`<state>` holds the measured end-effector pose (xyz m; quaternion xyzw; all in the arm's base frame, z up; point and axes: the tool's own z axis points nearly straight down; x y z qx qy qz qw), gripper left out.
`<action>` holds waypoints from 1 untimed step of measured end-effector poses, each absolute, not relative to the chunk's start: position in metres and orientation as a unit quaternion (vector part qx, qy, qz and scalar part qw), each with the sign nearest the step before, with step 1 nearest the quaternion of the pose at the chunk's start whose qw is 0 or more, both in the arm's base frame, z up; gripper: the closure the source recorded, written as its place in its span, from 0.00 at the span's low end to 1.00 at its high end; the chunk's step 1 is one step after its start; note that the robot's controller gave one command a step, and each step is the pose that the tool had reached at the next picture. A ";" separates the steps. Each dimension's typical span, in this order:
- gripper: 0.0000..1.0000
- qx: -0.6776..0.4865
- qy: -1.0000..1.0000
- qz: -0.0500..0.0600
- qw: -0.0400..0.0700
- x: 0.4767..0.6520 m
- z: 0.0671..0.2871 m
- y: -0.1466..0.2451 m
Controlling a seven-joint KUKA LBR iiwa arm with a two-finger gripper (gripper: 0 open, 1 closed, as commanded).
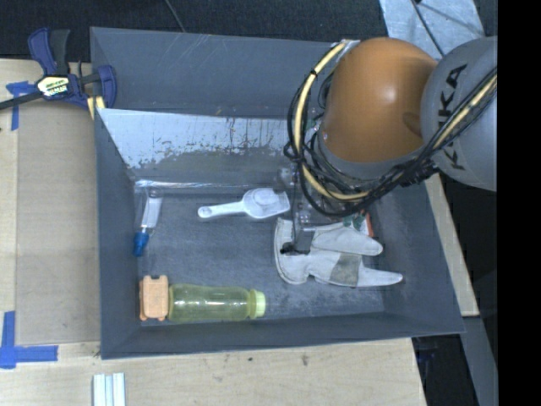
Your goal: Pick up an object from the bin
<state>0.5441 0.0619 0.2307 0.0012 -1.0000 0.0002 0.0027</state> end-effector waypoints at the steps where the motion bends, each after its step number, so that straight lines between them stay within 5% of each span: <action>1: 0.00 0.000 -1.000 0.000 -0.002 0.545 0.236 0.062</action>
Offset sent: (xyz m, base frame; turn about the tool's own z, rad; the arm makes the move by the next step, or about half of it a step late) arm 0.0488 0.0123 -0.0579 -0.0099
